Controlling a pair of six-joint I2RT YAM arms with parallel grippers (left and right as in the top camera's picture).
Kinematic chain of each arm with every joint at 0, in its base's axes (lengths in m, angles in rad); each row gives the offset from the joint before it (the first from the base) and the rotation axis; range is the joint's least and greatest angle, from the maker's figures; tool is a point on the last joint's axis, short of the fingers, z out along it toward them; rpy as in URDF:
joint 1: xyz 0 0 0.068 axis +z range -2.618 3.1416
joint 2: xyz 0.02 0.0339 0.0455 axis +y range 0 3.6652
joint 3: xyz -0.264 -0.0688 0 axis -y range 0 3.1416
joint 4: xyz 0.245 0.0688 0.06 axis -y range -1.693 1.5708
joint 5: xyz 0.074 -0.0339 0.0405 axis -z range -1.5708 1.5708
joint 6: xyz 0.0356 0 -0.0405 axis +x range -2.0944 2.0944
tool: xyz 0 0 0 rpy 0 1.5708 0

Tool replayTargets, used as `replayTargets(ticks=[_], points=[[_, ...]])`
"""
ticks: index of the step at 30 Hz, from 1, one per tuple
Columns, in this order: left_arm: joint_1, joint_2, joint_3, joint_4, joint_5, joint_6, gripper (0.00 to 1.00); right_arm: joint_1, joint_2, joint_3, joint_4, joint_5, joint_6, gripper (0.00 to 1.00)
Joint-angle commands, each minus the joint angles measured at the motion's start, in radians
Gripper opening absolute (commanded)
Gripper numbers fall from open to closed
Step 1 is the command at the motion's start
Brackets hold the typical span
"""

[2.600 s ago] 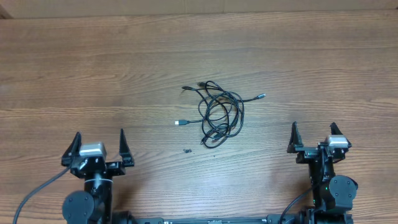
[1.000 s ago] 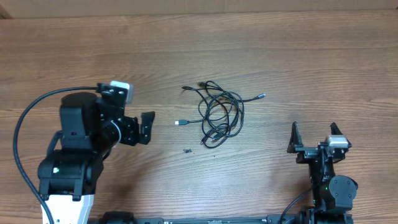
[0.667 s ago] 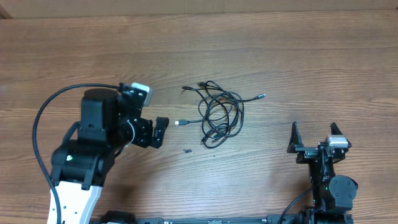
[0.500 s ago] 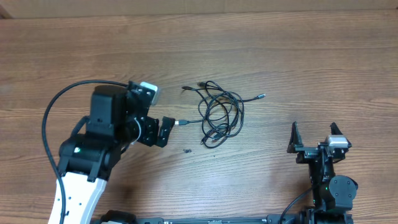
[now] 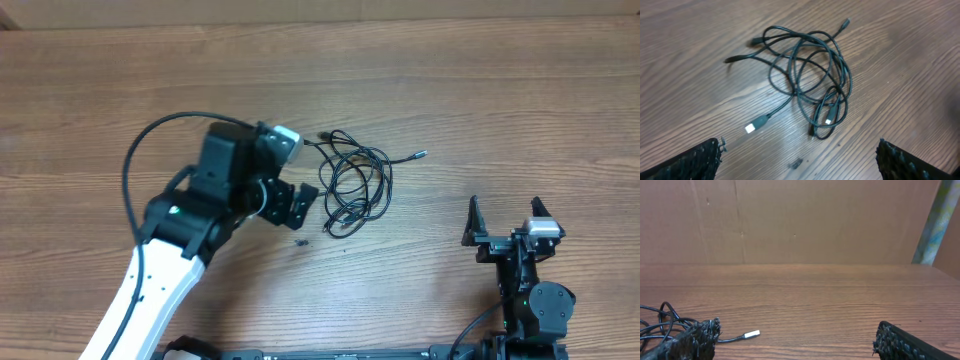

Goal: Untangle cables
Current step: 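Move the left gripper forward over the black cable tangle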

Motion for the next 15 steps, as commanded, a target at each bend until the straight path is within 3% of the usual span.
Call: replayTargets(ticks=[1,15], points=[[-0.029,0.053,0.025,0.036,0.012,-0.053,1.00,-0.002,0.001,-0.010,0.005,-0.007,-0.004,1.00],[-0.112,0.188,0.025,0.212,0.043,-0.079,1.00,-0.002,0.001,-0.010,0.005,-0.008,-0.004,1.00]])
